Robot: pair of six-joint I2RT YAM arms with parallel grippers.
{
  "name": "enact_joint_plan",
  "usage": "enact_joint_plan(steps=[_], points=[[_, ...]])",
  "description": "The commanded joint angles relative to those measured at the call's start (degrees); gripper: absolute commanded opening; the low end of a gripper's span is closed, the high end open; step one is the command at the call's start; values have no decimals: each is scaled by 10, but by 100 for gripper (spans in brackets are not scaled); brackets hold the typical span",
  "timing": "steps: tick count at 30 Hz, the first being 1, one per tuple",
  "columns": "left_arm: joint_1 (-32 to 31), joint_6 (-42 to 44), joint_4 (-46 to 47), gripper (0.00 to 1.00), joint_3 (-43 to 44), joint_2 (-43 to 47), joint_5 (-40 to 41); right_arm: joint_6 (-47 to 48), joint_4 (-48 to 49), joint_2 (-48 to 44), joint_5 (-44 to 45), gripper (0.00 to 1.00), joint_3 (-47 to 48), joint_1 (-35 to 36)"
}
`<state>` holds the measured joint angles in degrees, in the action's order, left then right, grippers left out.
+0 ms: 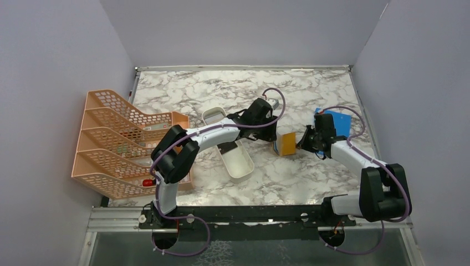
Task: Put the credit cards into the card holder
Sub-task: Open the card holder at the center of the board.
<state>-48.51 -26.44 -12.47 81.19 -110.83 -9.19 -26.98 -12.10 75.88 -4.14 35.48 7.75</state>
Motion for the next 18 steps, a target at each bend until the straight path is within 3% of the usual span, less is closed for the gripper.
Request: enact_joint_plan(steps=[1,7,11,13,16,18], points=[[13,5,16,45,-16,-7,4,-4,11,-2,10,9,-10,-5],[17,3,58,42,-28,-16,-45,-6,21,9,-6,9,-16,-5],[27,-6,87,30,-34,-17,-78,-7,22,11,-6,9,-15,-5],[32,-11,106,19,-57,-16,-99,-6,21,10,-6,9,-14,-5],[36,-14,116,0,-61,-15,-122,-5,15,7,-6,17,-12,-5],[36,-18,113,0,-62,-11,-130,-5,-9,1,-7,27,1,-5]])
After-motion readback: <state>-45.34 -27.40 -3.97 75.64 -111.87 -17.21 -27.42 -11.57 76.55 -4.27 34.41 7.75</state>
